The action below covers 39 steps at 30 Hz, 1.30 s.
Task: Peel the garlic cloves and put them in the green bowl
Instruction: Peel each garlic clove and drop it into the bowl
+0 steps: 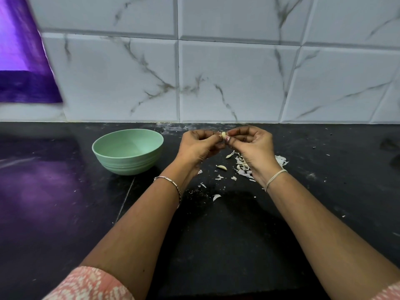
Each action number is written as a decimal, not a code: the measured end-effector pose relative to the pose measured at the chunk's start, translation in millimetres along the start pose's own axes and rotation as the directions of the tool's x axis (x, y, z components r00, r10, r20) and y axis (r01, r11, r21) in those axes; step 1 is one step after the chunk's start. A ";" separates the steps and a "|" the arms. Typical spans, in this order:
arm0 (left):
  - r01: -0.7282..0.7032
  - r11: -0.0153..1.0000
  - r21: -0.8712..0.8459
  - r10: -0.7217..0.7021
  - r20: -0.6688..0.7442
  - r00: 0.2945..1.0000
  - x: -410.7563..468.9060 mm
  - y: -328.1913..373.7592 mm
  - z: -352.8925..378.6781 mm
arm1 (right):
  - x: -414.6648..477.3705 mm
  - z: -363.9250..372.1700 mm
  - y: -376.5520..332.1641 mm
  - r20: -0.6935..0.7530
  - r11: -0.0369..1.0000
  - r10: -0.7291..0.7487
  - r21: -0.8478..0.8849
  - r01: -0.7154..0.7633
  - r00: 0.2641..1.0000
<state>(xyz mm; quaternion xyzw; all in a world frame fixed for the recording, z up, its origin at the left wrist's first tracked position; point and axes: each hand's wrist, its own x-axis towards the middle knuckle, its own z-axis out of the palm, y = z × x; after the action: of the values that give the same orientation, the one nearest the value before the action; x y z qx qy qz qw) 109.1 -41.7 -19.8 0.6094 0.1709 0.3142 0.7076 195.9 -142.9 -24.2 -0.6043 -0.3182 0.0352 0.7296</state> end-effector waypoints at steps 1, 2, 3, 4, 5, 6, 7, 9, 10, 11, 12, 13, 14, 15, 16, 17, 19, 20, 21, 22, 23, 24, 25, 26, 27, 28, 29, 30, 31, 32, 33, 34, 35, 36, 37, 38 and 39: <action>-0.001 1.000 0.001 0.001 -0.009 1.000 0.4 -0.1 0.2 | -0.7 0.5 -0.2 0.007 1.000 -0.002 -0.001 0.002 1.000; -0.002 1.000 0.002 0.002 -0.020 1.000 0.8 -0.5 0.4 | -1.5 1.1 -0.5 0.013 1.000 -0.006 0.000 0.006 1.000; -0.004 1.000 0.003 0.004 -0.030 1.000 1.2 -0.6 0.5 | -2.2 1.8 -0.7 0.016 1.000 -0.011 -0.002 0.011 1.000; -0.005 1.000 0.006 0.005 -0.035 0.999 1.2 -0.5 0.4 | -2.5 2.5 -1.0 0.015 1.000 -0.016 -0.005 0.016 1.000; -0.005 1.000 0.009 0.005 -0.034 0.999 1.1 -0.4 0.2 | -2.4 3.0 -1.0 0.011 1.000 -0.019 -0.007 0.019 1.000; -0.005 1.000 0.011 0.005 -0.027 1.000 1.0 0.1 0.0 | -1.9 3.2 -1.1 0.006 1.000 -0.019 -0.005 0.019 1.000; -0.003 1.000 0.009 0.003 -0.020 1.000 1.0 0.6 -0.3 | -1.2 3.1 -1.1 0.001 1.000 -0.017 0.001 0.017 1.000; 0.006 1.000 0.001 -0.006 -0.006 1.000 0.9 1.5 0.2 | -0.1 2.6 -1.3 -0.011 1.000 -0.017 0.019 0.017 1.000; 0.011 1.000 0.000 -0.011 -0.002 1.000 0.9 1.9 0.6 | 0.0 2.4 -1.5 -0.016 1.000 -0.020 0.023 0.021 1.000; 0.015 1.000 0.000 -0.015 -0.001 1.000 1.1 1.9 0.9 | -0.1 2.4 -1.8 -0.018 0.999 -0.028 0.022 0.028 0.999; 0.020 1.000 -0.003 -0.020 -0.001 1.000 1.3 2.0 0.9 | -0.4 2.3 -2.0 -0.018 0.999 -0.039 0.016 0.039 0.999; 0.027 1.000 -0.011 -0.027 -0.001 1.000 1.7 2.1 0.3 | -1.1 2.6 -1.9 -0.017 0.999 -0.051 0.007 0.051 0.999; 0.036 0.999 -0.022 -0.036 0.002 0.999 1.9 2.4 -0.5 | -1.9 3.1 -2.0 -0.016 0.998 -0.065 -0.003 0.065 0.998; 0.048 0.998 -0.035 -0.048 0.006 0.999 2.4 2.9 -1.8 | -2.4 3.8 -1.8 -0.016 0.997 -0.081 -0.014 0.081 0.997; 0.061 0.997 -0.049 -0.061 0.012 0.998 2.9 3.6 -3.0 | -2.7 4.6 -1.4 -0.016 0.995 -0.098 -0.026 0.098 0.995; 0.075 0.995 -0.066 -0.074 0.020 0.997 3.5 4.3 -4.0 | -2.7 5.3 -1.2 -0.018 0.993 -0.115 -0.037 0.114 0.993; 0.096 0.991 -0.091 -0.093 0.035 0.995 3.9 5.4 -4.8 | -2.5 6.5 -0.7 -0.024 0.989 -0.141 -0.054 0.140 0.990; 0.103 0.990 -0.096 -0.099 0.041 0.994 3.7 5.8 -5.2 | -2.5 6.6 -0.6 -0.026 0.987 -0.152 -0.062 0.150 0.988; 0.109 0.989 -0.099 -0.105 0.047 0.993 3.9 5.9 -5.8 | -2.4 6.7 -0.4 -0.025 0.984 -0.163 -0.072 0.160 0.986; 0.115 0.988 -0.100 -0.110 0.052 0.993 4.1 6.0 -6.5 | -2.6 6.4 -0.1 -0.019 0.982 -0.173 -0.085 0.171 0.985; 0.121 0.988 -0.095 -0.116 0.057 0.992 4.5 6.1 -7.6 | -2.7 6.5 0.4 -0.009 0.978 -0.183 -0.103 0.182 0.983; 0.125 0.989 -0.081 -0.120 0.059 0.991 4.7 6.3 -8.8 | -2.8 6.3 1.1 0.003 0.973 -0.193 -0.124 0.192 0.981; 0.127 0.990 -0.060 -0.124 0.058 0.991 5.1 6.5 -9.7 | -2.7 6.4 2.0 0.013 0.968 -0.203 -0.149 0.202 0.979; 0.127 0.991 -0.035 -0.125 0.054 0.991 5.0 6.6 -10.4 | -2.6 6.5 2.9 0.021 0.961 -0.213 -0.176 0.213 0.977; 0.124 0.992 -0.010 -0.124 0.047 0.991 4.8 6.9 -10.5 | -2.2 6.3 3.6 0.025 0.953 -0.223 -0.204 0.224 0.974; 0.119 0.993 0.014 -0.120 0.040 0.992 4.5 7.1 -10.4 | -2.0 6.3 4.4 0.031 0.945 -0.233 -0.227 0.234 0.972; 0.113 0.993 0.035 -0.114 0.033 0.993 4.3 7.2 -10.3 | -2.1 6.2 5.0 0.039 0.939 -0.240 -0.243 0.243 0.970; 0.107 0.993 0.052 -0.109 0.028 0.994 4.1 7.3 -10.3 | -2.3 5.9 5.0 0.047 0.934 -0.247 -0.254 0.251 0.968; 0.102 0.993 0.067 -0.104 0.022 0.994 4.0 7.4 -10.2 | -2.8 5.8 4.9 0.055 0.928 -0.256 -0.266 0.261 0.965; 0.097 0.992 0.081 -0.099 0.017 0.995 3.7 7.7 -10.2 | -3.5 5.9 4.6 0.061 0.921 -0.267 -0.277 0.273 0.962; 0.090 0.991 0.095 -0.092 0.012 0.996 3.3 7.8 -9.8 | -4.0 6.0 4.3 0.064 0.914 -0.280 -0.288 0.287 0.958; 0.082 0.991 0.107 -0.084 0.007 0.996 2.7 8.0 -9.0 | -4.4 6.2 4.2 0.064 0.907 -0.295 -0.297 0.300 0.953; 0.073 0.990 0.120 -0.074 0.004 0.997 1.9 7.9 -8.0 | -4.6 6.7 4.4 0.064 0.900 -0.309 -0.302 0.313 0.949; 0.063 0.989 0.130 -0.064 0.003 0.998 1.0 8.0 -6.9 | -4.9 7.2 4.6 0.062 0.895 -0.321 -0.308 0.324 0.945; 0.053 0.989 0.139 -0.054 0.003 0.999 0.3 8.0 -5.6 | -5.2 7.9 4.8 0.059 0.889 -0.331 -0.315 0.332 0.942; 0.045 0.989 0.143 -0.046 0.004 0.999 -0.3 8.2 -4.4 | -5.5 8.6 4.8 0.056 0.887 -0.335 -0.317 0.335 0.940; 0.040 0.989 0.143 -0.041 0.003 0.999 -0.5 8.2 -3.3 | -5.5 9.2 4.8 0.052 0.891 -0.333 -0.308 0.332 0.942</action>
<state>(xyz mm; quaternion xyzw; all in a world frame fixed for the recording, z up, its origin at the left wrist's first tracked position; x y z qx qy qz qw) 104.6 -39.0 -12.5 0.6556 0.2034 0.2850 0.6690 188.5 -136.1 -30.3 -0.6488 -0.4175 -0.1415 0.6203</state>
